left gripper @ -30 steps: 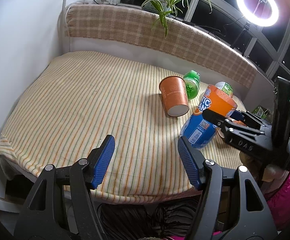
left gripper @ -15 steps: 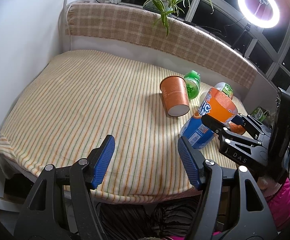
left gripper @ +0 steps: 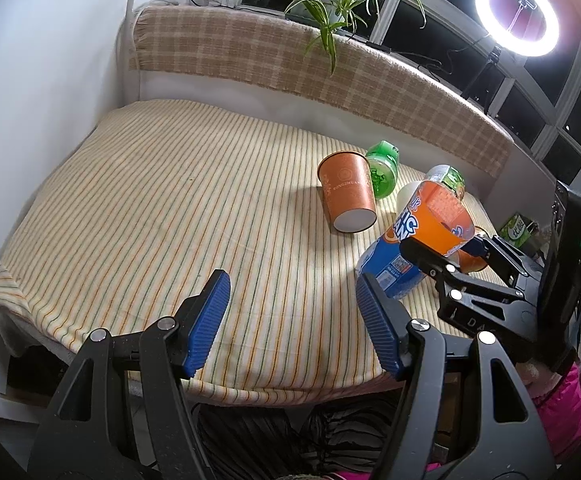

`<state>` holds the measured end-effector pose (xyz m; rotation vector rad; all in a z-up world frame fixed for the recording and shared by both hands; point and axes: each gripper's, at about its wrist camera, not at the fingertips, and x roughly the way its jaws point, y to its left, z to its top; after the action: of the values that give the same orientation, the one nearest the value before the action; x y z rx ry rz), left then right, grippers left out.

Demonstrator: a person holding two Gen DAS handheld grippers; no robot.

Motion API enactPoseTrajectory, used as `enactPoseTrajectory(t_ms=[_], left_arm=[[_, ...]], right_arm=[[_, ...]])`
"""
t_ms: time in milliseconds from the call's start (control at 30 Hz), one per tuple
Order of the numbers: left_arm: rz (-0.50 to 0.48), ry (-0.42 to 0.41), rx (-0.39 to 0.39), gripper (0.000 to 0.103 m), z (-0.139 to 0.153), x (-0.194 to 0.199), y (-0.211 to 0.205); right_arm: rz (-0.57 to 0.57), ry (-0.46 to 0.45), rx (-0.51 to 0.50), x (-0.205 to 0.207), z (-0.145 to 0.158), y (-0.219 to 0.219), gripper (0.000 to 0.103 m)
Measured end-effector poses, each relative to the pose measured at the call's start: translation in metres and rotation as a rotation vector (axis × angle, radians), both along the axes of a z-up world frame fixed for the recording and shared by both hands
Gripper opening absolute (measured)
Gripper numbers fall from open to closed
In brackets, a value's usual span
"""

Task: Flip cup upright
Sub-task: 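Lower the bottle upright onto the table with the right gripper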

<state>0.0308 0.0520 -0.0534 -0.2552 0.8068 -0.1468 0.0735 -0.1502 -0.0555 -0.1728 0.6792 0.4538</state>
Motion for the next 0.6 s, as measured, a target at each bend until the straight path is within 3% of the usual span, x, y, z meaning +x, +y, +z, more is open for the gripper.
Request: enactPoseTrajectory(t_ms=[367,600], left_arm=[[-0.012,-0.038,0.017,0.067,0.009,-0.005,-0.007],[-0.028,-0.128,0.055,0.067,0.025,-0.006,-0.019]], right_arm=[[-0.015,0.034,0.064,-0.009,0.004,-0.017,0.078],[-0.081,0.024,0.15,-0.033,0.017,-0.052,0.079]])
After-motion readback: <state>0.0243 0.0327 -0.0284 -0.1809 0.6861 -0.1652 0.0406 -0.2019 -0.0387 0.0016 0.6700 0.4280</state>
